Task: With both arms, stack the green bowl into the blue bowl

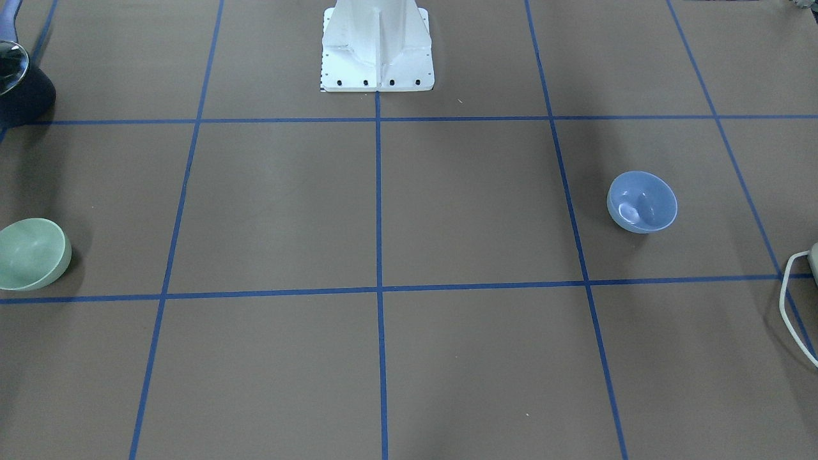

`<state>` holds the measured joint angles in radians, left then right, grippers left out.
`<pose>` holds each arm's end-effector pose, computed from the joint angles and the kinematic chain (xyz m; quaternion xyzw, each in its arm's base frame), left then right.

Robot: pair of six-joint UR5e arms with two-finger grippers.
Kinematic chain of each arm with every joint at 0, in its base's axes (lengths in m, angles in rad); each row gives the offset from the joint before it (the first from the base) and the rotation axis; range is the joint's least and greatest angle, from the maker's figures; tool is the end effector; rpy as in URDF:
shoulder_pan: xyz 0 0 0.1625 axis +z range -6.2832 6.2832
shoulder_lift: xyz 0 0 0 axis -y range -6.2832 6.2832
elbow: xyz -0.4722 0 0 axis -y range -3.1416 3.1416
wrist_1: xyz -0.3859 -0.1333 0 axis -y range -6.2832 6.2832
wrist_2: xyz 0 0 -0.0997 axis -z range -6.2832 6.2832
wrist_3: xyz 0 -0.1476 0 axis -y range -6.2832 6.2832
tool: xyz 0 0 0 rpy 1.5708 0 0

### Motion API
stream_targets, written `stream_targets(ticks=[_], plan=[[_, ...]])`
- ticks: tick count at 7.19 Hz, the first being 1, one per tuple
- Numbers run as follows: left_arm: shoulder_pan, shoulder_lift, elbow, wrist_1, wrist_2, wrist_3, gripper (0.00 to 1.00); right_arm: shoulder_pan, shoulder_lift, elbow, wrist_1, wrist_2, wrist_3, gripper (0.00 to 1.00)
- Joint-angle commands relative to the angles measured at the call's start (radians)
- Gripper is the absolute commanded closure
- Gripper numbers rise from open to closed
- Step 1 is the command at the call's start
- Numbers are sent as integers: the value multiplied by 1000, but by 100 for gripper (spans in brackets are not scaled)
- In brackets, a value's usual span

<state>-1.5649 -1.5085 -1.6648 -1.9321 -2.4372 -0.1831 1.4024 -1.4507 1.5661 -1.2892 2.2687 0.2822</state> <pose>-0.0180 -0.4851 0.6717 0.1376 0.4266 0.0029 0.8939 -0.0586 -0.5739 0.6526 0.1057 -0.3681 -0.0149 0.9236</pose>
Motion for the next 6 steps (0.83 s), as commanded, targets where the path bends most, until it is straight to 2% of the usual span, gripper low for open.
stream_targets(ticks=[1,3,4,6], plan=[[118,4,3,-133,36,-221,2,-78,-20,-36,7,-9,11,0],[295,4,5,-284,154,-466,3,-89,-23,-52,14,6,11,0],[365,1,11,-309,200,-526,3,-105,-25,-54,13,8,14,0],[414,2,13,-332,239,-541,2,-143,-50,-54,14,3,20,0]])
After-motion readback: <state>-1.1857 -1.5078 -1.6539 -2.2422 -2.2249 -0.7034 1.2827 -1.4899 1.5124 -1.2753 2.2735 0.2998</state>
